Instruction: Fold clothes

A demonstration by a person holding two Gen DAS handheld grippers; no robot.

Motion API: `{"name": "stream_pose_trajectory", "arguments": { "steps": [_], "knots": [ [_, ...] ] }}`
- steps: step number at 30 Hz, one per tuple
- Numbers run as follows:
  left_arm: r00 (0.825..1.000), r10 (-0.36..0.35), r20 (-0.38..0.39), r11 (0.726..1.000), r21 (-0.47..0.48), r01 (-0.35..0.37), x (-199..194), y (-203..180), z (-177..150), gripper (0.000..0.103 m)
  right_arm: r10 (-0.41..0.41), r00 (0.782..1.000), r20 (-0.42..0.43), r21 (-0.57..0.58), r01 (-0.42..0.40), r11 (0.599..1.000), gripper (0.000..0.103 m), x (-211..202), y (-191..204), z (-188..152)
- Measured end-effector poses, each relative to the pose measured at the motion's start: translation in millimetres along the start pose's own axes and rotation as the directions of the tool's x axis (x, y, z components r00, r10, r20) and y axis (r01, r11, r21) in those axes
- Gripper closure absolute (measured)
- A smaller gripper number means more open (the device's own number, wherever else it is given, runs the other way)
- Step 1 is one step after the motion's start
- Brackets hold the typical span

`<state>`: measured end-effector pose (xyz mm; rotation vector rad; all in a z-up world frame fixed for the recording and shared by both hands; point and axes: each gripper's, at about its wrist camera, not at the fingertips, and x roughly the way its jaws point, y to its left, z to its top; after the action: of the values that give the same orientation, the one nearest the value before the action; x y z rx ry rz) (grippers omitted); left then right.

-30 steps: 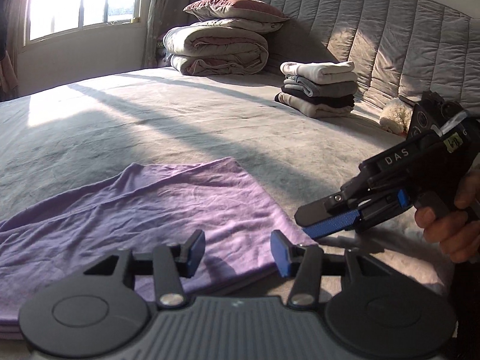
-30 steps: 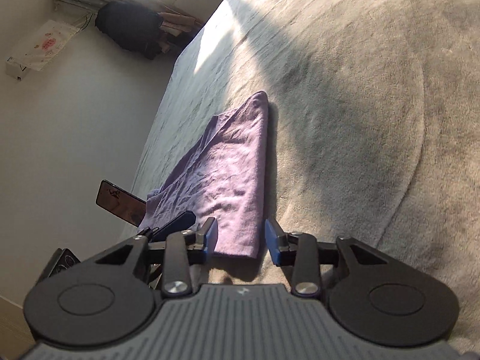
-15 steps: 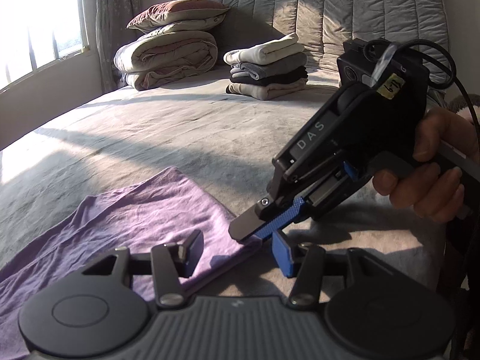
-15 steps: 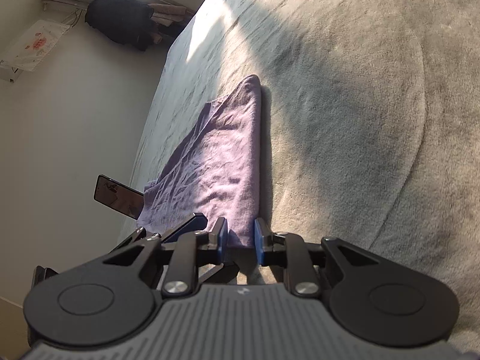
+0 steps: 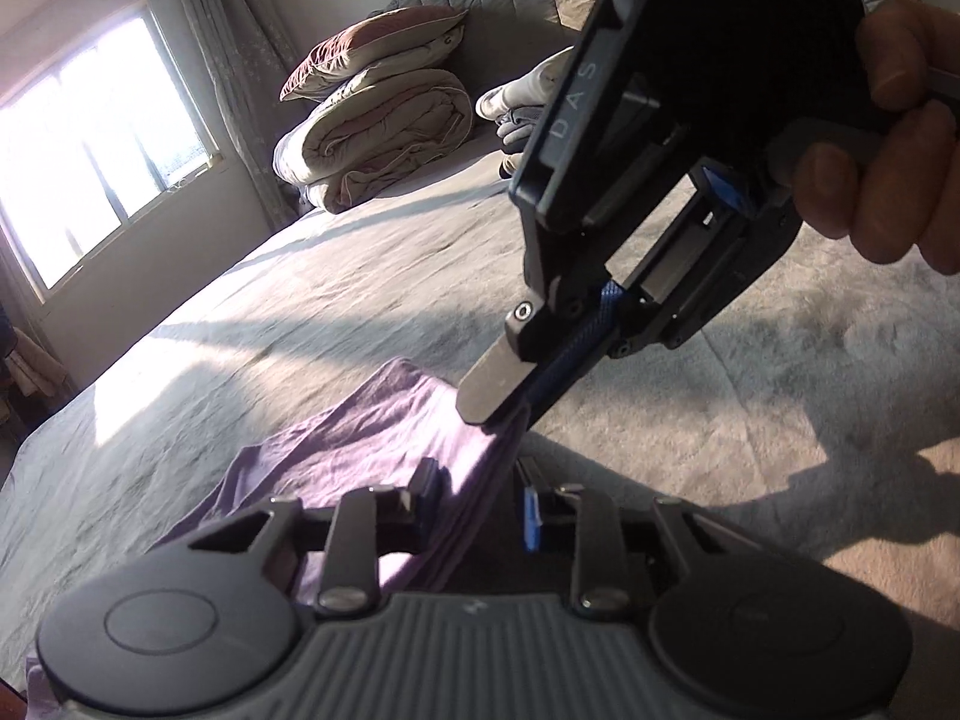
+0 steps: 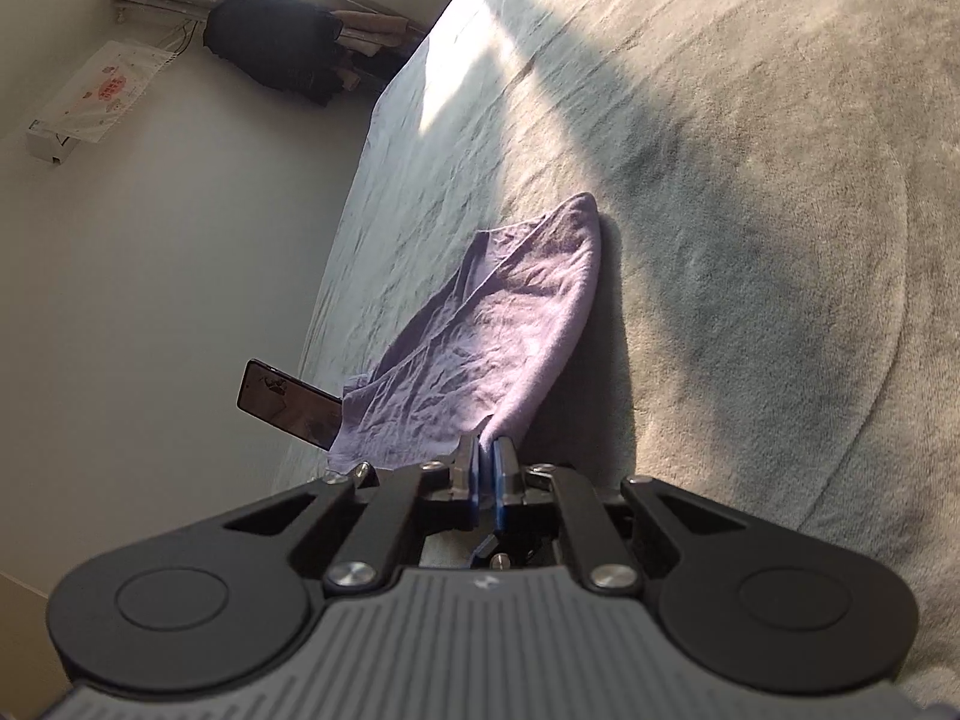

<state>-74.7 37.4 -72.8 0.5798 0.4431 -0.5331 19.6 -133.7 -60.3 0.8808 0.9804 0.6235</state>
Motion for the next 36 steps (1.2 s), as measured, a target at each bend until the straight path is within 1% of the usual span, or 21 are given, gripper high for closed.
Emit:
{"name": "stream_pose_trajectory", "arguments": {
  "steps": [1,3,6,7,8,9,10,12,14,15,16,17,18,19,20,22,24,26,30,32,36],
  "knots": [
    [1.0,0.0,-0.013,1.0,-0.01,0.0,2,1,0,0.098,-0.005,1.0,0.003,-0.013,0.005,1.0,0.096,0,0,0],
    [0.999,0.001,-0.034,1.0,-0.026,-0.002,5,1,0,0.098,-0.011,1.0,0.023,-0.023,0.011,1.0,0.087,-1,-4,1],
    [0.999,0.01,-0.031,1.0,-0.027,-0.011,2,1,-1,0.098,-0.061,0.997,0.039,-0.035,0.063,0.997,0.084,3,-11,4],
    [0.999,0.01,-0.031,0.999,-0.039,-0.012,1,1,-2,0.098,-0.076,0.996,0.038,-0.029,0.077,0.997,0.078,5,-15,6],
    [0.999,0.01,-0.031,0.999,-0.053,-0.011,0,2,-2,0.098,-0.091,0.995,0.037,-0.022,0.092,0.996,0.062,7,-19,7],
    [0.999,0.009,-0.033,0.998,-0.068,-0.012,1,3,-2,0.098,-0.087,0.995,0.038,-0.016,0.088,0.996,0.056,10,-21,10],
    [0.999,0.009,-0.034,0.997,-0.082,-0.012,1,4,-2,0.098,-0.084,0.996,0.039,-0.01,0.084,0.996,0.056,12,-24,12],
    [0.999,0.006,-0.039,0.994,-0.109,-0.011,5,6,0,0.098,-0.082,0.994,0.069,-0.01,0.082,0.997,0.056,18,-25,19],
    [0.999,0.006,-0.042,0.992,-0.124,-0.011,5,6,0,0.098,-0.079,0.99,0.12,-0.005,0.08,0.997,0.056,25,-25,29],
    [0.999,0.007,-0.043,0.991,-0.13,-0.012,5,6,1,0.098,-0.08,0.987,0.136,-0.006,0.082,0.997,0.057,29,-25,34],
    [0.999,0.007,-0.045,0.99,-0.142,-0.013,6,6,1,0.098,-0.089,0.985,0.147,-0.014,0.092,0.996,0.062,35,-25,40],
    [0.999,0.008,-0.047,0.987,-0.16,-0.015,6,7,1,0.098,-0.1,0.983,0.155,-0.023,0.105,0.994,0.07,41,-25,45],
    [0.999,0.009,-0.049,0.984,-0.179,-0.018,7,8,2,0.098,-0.111,0.98,0.164,-0.031,0.118,0.993,0.074,46,-26,50],
    [0.999,0.011,-0.051,0.98,-0.198,-0.021,7,9,2,0.099,-0.113,0.979,0.171,-0.03,0.12,0.992,0.083,50,-27,53],
    [0.998,0.019,-0.053,0.975,-0.221,-0.03,8,9,2,0.099,-0.115,0.977,0.178,-0.029,0.122,0.992,0.089,54,-29,57],
    [0.998,0.036,-0.057,0.967,-0.248,-0.049,9,8,3,0.099,-0.119,0.974,0.193,-0.026,0.126,0.992,0.097,62,-32,64],
    [0.996,0.065,-0.054,0.967,-0.245,-0.077,7,1,6,0.099,-0.106,0.971,0.215,-0.007,0.11,0.994,0.097,61,-36,69],
    [0.994,0.098,-0.04,0.967,-0.232,-0.105,4,-7,12,0.1,-0.116,0.968,0.224,-0.014,0.123,0.992,0.098,58,-35,71],
    [0.991,0.126,-0.039,0.952,-0.276,-0.132,3,-15,25,0.1,-0.129,0.964,0.231,-0.035,0.141,0.989,0.098,47,-32,75],
    [0.991,0.127,-0.031,0.943,-0.306,-0.13,3,-19,31,0.1,-0.127,0.963,0.239,-0.035,0.139,0.99,0.098,38,-33,78],
    [0.994,0.111,-0.01,0.931,-0.348,-0.108,6,-33,44,0.1,-0.156,0.954,0.256,-0.041,0.172,0.984,0.098,11,-36,86]
  ]
}}
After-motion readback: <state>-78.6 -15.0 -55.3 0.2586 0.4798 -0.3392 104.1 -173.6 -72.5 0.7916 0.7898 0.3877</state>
